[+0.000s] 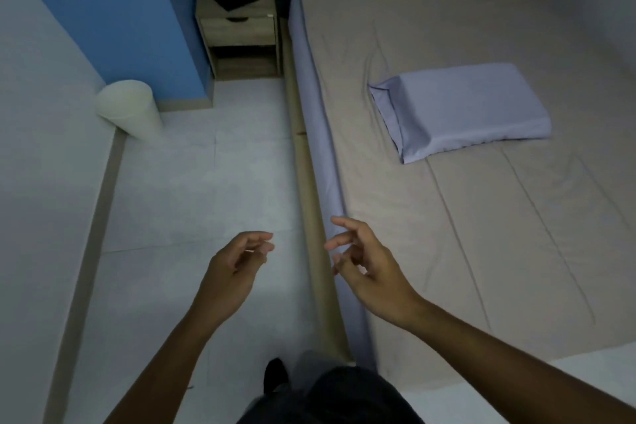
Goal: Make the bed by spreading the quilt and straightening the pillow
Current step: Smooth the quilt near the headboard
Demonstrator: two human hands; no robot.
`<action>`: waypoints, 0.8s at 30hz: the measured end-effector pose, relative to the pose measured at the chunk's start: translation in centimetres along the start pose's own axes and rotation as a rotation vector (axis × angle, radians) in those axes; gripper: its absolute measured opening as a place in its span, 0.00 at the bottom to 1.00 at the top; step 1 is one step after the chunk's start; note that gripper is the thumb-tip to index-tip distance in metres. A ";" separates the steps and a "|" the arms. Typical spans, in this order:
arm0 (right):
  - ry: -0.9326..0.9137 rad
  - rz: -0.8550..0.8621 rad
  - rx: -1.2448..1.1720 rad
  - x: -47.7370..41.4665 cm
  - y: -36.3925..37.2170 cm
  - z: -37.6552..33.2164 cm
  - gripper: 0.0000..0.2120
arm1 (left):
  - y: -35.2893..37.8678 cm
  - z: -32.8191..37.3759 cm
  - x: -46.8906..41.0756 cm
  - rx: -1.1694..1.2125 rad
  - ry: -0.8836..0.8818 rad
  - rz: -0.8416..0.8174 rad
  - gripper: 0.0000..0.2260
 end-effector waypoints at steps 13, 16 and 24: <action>0.120 0.282 -0.332 -24.1 3.8 2.9 0.15 | -7.1 6.7 -23.0 0.026 0.004 0.042 0.09; 0.115 0.306 -0.332 -31.7 2.4 2.7 0.17 | -9.5 9.5 -29.3 0.027 -0.028 0.075 0.09; -0.019 0.267 -0.243 -52.4 -0.5 0.1 0.12 | -14.0 16.2 -46.0 0.027 0.020 0.103 0.10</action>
Point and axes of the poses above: each hand's wrist, its own x-axis away from the middle knuckle, its own y-axis out of the palm, z = x × y, the point moved 4 cm from there along -x, towards the middle knuckle, and after that the axes turned 3 degrees about -y, right-handed, at the moved point
